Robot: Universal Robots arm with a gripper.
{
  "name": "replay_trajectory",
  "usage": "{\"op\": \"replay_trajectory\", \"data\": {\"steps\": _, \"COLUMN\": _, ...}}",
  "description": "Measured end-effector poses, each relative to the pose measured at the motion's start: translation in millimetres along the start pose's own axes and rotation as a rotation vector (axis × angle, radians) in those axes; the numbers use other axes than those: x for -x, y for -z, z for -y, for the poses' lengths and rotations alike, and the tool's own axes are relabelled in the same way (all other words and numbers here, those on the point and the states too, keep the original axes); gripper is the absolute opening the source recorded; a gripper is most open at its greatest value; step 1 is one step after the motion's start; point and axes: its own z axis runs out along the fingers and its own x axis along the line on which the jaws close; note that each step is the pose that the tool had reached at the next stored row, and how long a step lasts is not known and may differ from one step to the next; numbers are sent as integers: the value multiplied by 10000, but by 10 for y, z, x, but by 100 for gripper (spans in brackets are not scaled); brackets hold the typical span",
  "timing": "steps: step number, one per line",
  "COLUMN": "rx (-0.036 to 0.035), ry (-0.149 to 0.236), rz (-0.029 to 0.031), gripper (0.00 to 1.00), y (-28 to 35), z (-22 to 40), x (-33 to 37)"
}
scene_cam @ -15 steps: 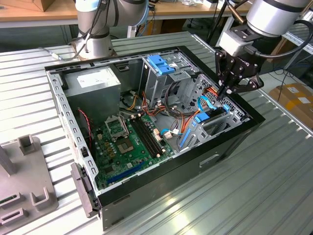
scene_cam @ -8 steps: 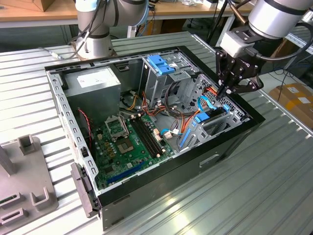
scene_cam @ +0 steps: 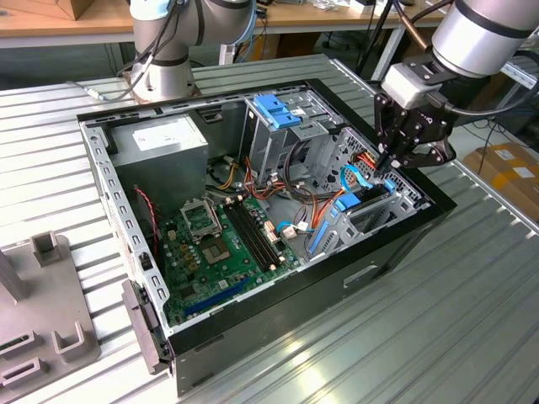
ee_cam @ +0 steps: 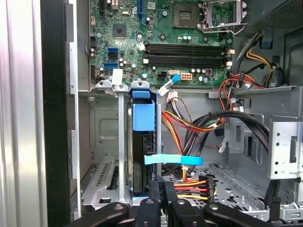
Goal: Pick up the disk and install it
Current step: 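Insert the second disk wire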
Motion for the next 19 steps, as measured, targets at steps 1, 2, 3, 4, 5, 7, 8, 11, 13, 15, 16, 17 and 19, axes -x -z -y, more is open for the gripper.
{"op": "replay_trajectory", "data": {"steps": 1, "rx": -1, "ry": -1, "rz": 17, "gripper": 16, "y": -1, "z": 0, "x": -1}}
{"op": "replay_trajectory", "data": {"steps": 2, "rx": -1, "ry": -15, "rz": 201, "gripper": 16, "y": -1, "z": -2, "x": -3}}
{"op": "replay_trajectory", "data": {"steps": 3, "rx": 0, "ry": -17, "rz": 200, "gripper": 16, "y": -1, "z": -2, "x": -7}}
{"op": "replay_trajectory", "data": {"steps": 4, "rx": 0, "ry": -19, "rz": 202, "gripper": 16, "y": -1, "z": -2, "x": -23}}
{"op": "replay_trajectory", "data": {"steps": 5, "rx": 0, "ry": -20, "rz": 200, "gripper": 16, "y": 0, "z": -2, "x": -40}}
{"op": "replay_trajectory", "data": {"steps": 7, "rx": -1, "ry": -21, "rz": 202, "gripper": 16, "y": -1, "z": -2, "x": -63}}
{"op": "replay_trajectory", "data": {"steps": 8, "rx": -1, "ry": -23, "rz": 201, "gripper": 16, "y": -2, "z": -2, "x": -73}}
{"op": "replay_trajectory", "data": {"steps": 11, "rx": -1, "ry": -23, "rz": 200, "gripper": 16, "y": -10, "z": -2, "x": -76}}
{"op": "replay_trajectory", "data": {"steps": 13, "rx": -1, "ry": -23, "rz": 200, "gripper": 16, "y": -15, "z": -11, "x": -77}}
{"op": "replay_trajectory", "data": {"steps": 15, "rx": -1, "ry": -22, "rz": 201, "gripper": 16, "y": -16, "z": -12, "x": -77}}
{"op": "replay_trajectory", "data": {"steps": 16, "rx": -1, "ry": -22, "rz": 201, "gripper": 16, "y": -16, "z": -12, "x": -77}}
{"op": "replay_trajectory", "data": {"steps": 17, "rx": -1, "ry": -23, "rz": 201, "gripper": 16, "y": -16, "z": -13, "x": -77}}
{"op": "replay_trajectory", "data": {"steps": 19, "rx": -1, "ry": -23, "rz": 201, "gripper": 16, "y": -17, "z": -18, "x": -77}}
